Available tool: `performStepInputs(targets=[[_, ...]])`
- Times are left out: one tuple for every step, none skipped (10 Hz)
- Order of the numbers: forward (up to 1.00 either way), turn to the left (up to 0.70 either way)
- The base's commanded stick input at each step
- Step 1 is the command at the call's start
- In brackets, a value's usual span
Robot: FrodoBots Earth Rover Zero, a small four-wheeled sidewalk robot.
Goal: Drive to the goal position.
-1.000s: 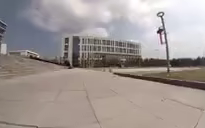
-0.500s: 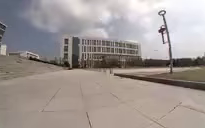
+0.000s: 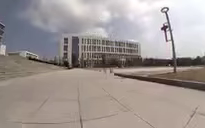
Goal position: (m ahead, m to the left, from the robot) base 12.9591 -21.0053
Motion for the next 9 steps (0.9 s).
performStepInputs(targets=[[0.70,0.00],[0.70,0.00],[0.70,0.00],[0.70,0.00],[0.70,0.00],[0.70,0.00],[0.70,0.00],[0.70,0.00],[0.70,0.00]])
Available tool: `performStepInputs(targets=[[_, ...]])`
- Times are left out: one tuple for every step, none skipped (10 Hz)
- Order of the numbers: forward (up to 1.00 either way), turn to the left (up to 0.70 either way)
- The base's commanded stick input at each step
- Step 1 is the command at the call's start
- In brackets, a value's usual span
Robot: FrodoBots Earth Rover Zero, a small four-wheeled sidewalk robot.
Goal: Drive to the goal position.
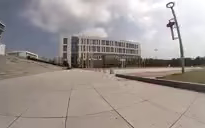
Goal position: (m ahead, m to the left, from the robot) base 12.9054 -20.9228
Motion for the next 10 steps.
performStepInputs(targets=[[0.70,0.00],[0.70,0.00],[0.70,0.00],[0.70,0.00],[0.70,0.00],[0.70,0.00],[0.70,0.00],[0.70,0.00],[0.70,0.00],[0.70,0.00]])
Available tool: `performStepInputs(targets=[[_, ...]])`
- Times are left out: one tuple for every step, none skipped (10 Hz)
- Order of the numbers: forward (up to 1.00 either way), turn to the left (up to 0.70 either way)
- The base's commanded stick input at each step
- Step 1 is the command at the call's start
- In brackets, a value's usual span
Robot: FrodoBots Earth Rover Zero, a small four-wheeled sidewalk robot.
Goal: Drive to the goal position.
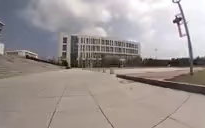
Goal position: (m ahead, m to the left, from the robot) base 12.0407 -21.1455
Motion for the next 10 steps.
performStepInputs(targets=[[0.70,0.00],[0.70,0.00],[0.70,0.00],[0.70,0.00],[0.70,0.00],[0.70,0.00],[0.70,0.00],[0.70,0.00],[0.70,0.00],[0.70,0.00]])
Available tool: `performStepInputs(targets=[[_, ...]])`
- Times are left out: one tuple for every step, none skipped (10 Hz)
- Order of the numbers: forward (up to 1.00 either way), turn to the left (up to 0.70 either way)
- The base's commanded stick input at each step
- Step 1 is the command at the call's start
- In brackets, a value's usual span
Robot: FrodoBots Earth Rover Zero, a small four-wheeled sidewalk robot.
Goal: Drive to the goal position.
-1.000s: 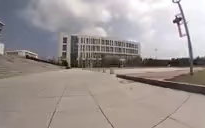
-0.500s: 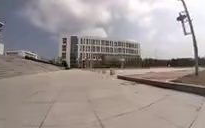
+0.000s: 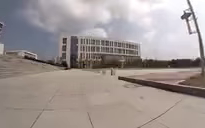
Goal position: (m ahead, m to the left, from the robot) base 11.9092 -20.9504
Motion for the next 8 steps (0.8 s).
performStepInputs(targets=[[0.70,0.00],[0.70,0.00],[0.70,0.00],[0.70,0.00],[0.70,0.00],[0.70,0.00],[0.70,0.00],[0.70,0.00]])
